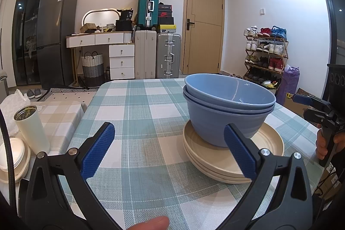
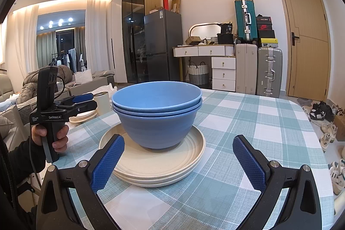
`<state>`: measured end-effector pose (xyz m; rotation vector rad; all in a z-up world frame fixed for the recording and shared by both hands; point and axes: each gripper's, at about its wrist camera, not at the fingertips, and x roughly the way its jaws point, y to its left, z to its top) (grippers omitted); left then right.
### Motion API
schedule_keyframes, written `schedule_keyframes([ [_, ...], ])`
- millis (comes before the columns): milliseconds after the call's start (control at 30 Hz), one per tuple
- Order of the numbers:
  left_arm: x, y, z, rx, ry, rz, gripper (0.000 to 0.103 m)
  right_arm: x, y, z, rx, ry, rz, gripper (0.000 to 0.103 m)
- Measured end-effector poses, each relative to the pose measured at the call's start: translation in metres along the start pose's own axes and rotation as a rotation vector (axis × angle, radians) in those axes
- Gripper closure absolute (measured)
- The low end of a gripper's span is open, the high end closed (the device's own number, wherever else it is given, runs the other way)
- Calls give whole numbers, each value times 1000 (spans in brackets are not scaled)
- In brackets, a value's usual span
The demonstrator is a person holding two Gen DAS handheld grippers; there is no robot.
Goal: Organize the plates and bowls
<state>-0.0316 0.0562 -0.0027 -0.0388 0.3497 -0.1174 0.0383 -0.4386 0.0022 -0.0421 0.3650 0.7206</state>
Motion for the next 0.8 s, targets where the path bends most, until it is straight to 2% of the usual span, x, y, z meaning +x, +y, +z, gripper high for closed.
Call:
schedule_keyframes([
  [800, 1, 0, 0, 5, -2, 0, 2, 0, 0, 0, -1, 0, 0, 1],
])
